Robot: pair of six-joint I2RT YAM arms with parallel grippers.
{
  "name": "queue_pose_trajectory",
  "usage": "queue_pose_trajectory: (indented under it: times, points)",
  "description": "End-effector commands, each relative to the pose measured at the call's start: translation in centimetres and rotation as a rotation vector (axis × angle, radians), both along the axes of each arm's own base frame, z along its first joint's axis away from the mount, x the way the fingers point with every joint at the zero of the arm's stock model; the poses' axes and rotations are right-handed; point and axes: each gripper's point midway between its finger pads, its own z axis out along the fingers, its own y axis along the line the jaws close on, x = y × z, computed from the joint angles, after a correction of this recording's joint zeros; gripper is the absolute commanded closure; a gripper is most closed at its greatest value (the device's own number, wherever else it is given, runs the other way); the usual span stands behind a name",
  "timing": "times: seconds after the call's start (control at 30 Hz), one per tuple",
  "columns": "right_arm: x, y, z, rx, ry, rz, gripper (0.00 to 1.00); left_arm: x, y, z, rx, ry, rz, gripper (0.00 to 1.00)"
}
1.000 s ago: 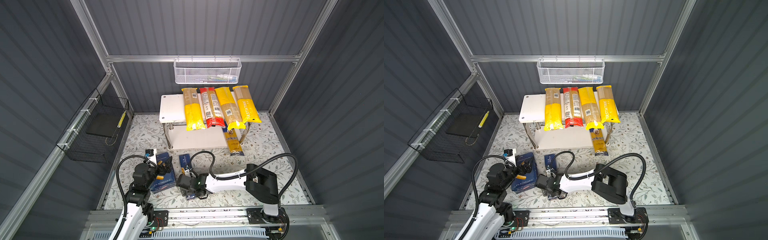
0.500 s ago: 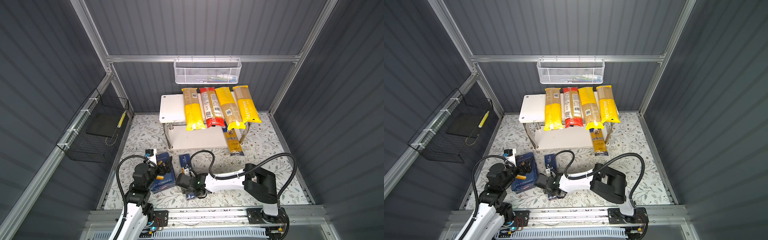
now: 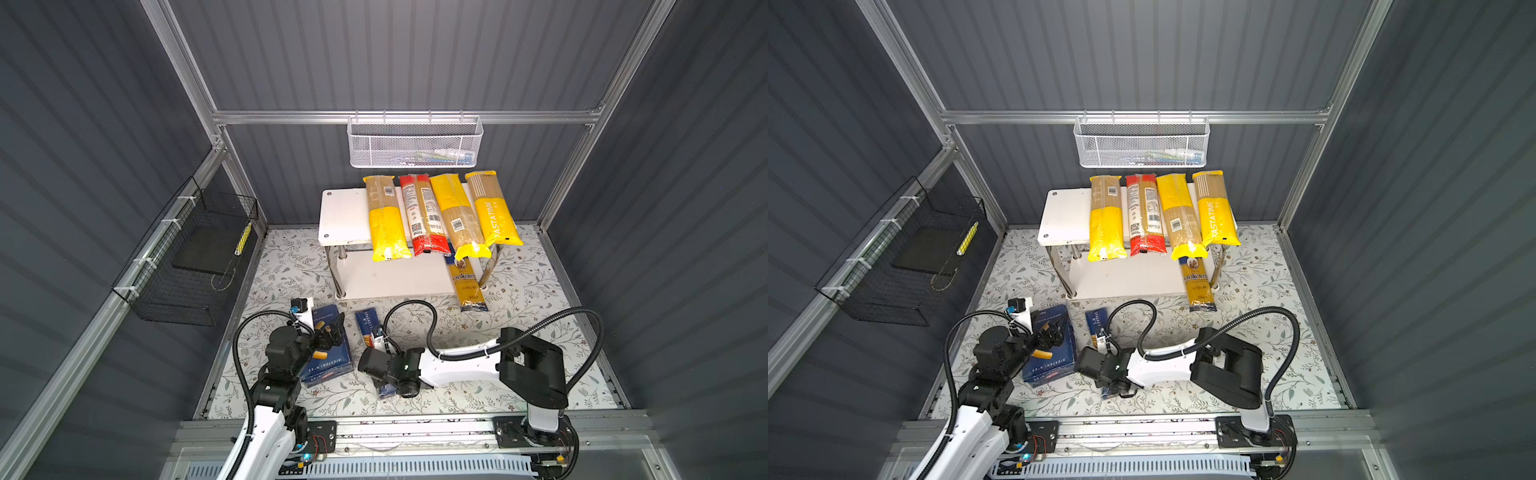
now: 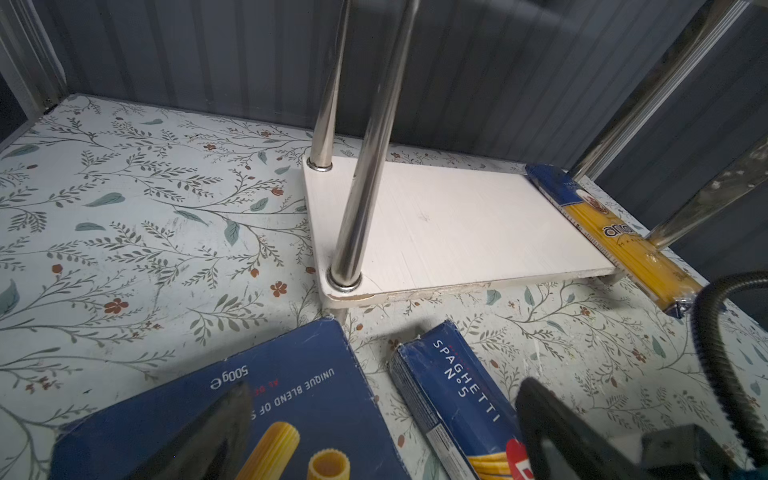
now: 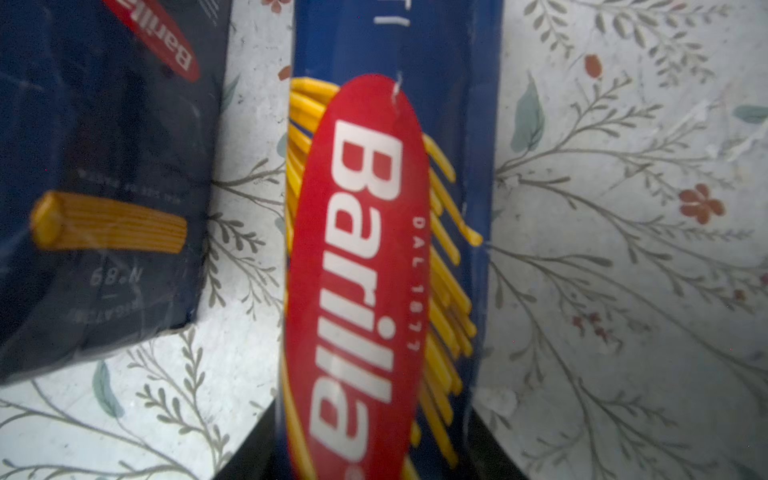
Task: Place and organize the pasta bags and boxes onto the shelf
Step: 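Close the right gripper on the Barilla spaghetti box's end, then lift the Barilla spaghetti box upright and carry it toward the shelf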
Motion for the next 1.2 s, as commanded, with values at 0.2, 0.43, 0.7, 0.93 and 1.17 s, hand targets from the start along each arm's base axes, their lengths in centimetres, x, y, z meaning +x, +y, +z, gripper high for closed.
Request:
queue_pose_trajectory:
  times: [0.2, 0.43, 0.7, 0.93, 1.17]
  points:
    - [1.1, -1.1, 3.0, 0.111, -0.099, -0.043, 0.60, -0.1, -0.2, 0.2, -0.004, -0.009, -0.016, 0.00]
    - [1.6, -1.2, 4.8, 0.165, -0.149, -0.044, 0.67, -0.1, -0.2, 0.3, -0.004, -0.013, -0.015, 0.00]
    - [1.6, -2.6, 6.6, 0.203, -0.201, -0.067, 0.71, -0.1, -0.3, 0.2, -0.004, -0.010, -0.020, 0.01]
    - [1.8, -4.5, 8.2, 0.206, -0.246, -0.096, 0.72, -0.1, -0.4, 0.2, -0.005, -0.008, -0.025, 0.00]
    - [1.9, -6.7, 9.4, 0.200, -0.270, -0.133, 0.73, 0.0, -0.4, 0.2, -0.004, -0.007, -0.028, 0.00]
